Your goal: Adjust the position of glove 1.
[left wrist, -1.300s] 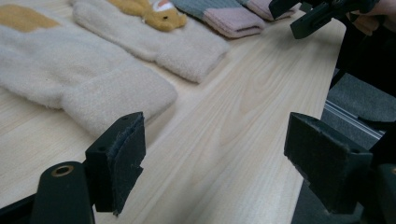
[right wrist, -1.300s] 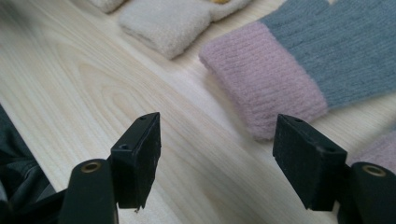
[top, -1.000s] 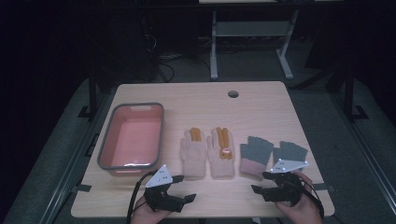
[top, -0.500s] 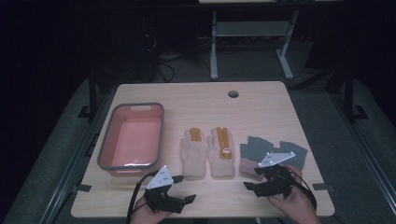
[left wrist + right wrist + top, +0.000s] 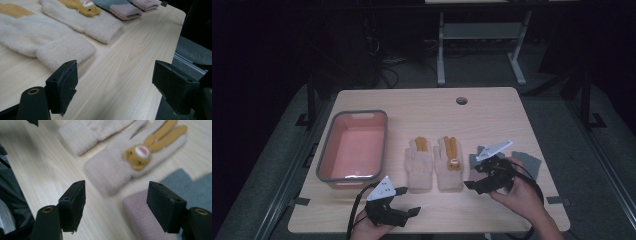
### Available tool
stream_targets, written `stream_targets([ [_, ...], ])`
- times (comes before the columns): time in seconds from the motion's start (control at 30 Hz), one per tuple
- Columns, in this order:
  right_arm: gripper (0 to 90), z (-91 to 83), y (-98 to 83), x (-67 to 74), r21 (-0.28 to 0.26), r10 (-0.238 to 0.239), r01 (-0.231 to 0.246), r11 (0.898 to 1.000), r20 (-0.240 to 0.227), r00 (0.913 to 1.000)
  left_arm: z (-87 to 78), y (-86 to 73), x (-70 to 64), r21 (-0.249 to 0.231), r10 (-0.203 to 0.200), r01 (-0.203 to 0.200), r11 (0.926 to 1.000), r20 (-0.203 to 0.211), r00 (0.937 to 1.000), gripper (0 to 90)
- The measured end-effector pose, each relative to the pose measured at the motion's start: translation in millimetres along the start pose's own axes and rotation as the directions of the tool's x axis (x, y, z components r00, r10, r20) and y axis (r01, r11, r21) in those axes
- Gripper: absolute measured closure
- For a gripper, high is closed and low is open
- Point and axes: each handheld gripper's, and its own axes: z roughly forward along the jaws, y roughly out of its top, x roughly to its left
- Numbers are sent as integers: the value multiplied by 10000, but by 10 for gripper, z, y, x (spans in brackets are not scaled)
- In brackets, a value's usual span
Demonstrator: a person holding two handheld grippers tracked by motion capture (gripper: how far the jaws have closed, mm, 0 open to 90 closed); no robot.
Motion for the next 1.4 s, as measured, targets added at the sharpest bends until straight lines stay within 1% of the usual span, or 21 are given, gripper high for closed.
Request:
stream_targets([
  [0.03, 313, 22, 93, -9, 93, -181, 181, 9998, -31, 9998, 0, 2, 5, -27, -61, 61, 10000, 31, 10000, 207],
  [0.07, 313, 22, 93, -9, 93, -181, 181, 9998, -31, 9998, 0, 2, 5, -27, -61, 61, 10000, 31, 10000, 206],
  [0.13, 314, 59, 216, -10, 215, -307, 308, 9993, -39, 9995, 1, 2, 10, 61, -40, 40, 10000, 51, 10000, 207],
  [0.17, 313, 94, 306, -20, 293, -439, 441, 9986, -72, 9990, 5, 4, 9, 89, 77, -78, 9999, 22, 10000, 206],
  [0.2, 313, 94, 306, -20, 293, -439, 441, 9986, -72, 9990, 5, 4, 9, 89, 77, -78, 9999, 22, 10000, 207],
  [0.23, 314, 136, 396, -32, 380, -510, 513, 9980, -76, 9987, 8, 4, -3, 90, 61, -61, 9999, 50, 10000, 207],
  [0.33, 314, 179, 472, -58, 484, -473, 479, 9977, -127, 9988, 16, 1, -11, 103, 77, -78, 9999, 89, 9999, 207],
  [0.37, 318, 225, 536, -86, 579, -498, 506, 9970, -153, 9986, 18, 0, -12, 151, 104, -106, 9998, 106, 9999, 207],
  [0.4, 318, 225, 536, -86, 579, -498, 506, 9970, -153, 9986, 23, -1, -15, 148, 100, -102, 9998, 119, 9999, 207],
  [0.43, 326, 283, 588, -120, 712, -476, 493, 9962, -257, 9985, 23, 0, -12, 174, 153, -155, 9997, 109, 9998, 207],
  [0.5, 329, 314, 612, -130, 815, -443, 462, 9956, -246, 9987, 22, 1, -13, 174, 114, -116, 9998, 126, 9999, 207],
  [0.57, 336, 414, 667, -156, 1084, -348, 377, 9934, -285, 9990, 17, 2, -9, 145, 90, -91, 9999, 101, 9999, 207],
  [0.73, 365, 508, 727, -197, 1251, -507, 528, 9907, -196, 9985, 24, 3, 0, 79, 35, -36, 10000, 135, 9999, 206],
  [0.87, 383, 583, 753, -231, 1458, -422, 442, 9883, -165, 9990, 33, 2, 4, 155, 38, -40, 9999, 138, 9999, 207],
  [0.9, 388, 637, 750, -248, 1732, -442, 456, 9838, -118, 9990, 40, -1, 1, 119, -33, 31, 9999, 141, 9999, 207],
  [1.03, 397, 721, 736, -276, 2026, -433, 439, 9783, -75, 9990, 28, 3, 2, 61, -45, 44, 10000, 146, 9999, 207],
  [1.07, 405, 773, 729, -291, 2233, -396, 382, 9740, 16, 9992, 24, 5, 7, 77, -38, 37, 10000, 150, 9999, 207],
  [1.27, 434, 847, 739, -304, 2416, -382, 318, 9699, 220, 9990, 16, 11, 26, 55, -48, 48, 10000, 114, 9999, 207],
  [1.3, 440, 877, 742, -297, 2563, -418, 341, 9660, 245, 9988, 16, 8, 26, 69, -81, 80, 9999, 109, 9999, 207],
  [1.33, 440, 877, 742, -297, 2563, -418, 341, 9660, 245, 9988, 16, 8, 26, 69, -81, 80, 9999, 109, 9999, 207],
  [1.4, 446, 920, 737, -296, 2821, -507, 400, 9586, 305, 9982, 17, 6, 24, 99, -39, 38, 9999, 85, 10000, 207],
])
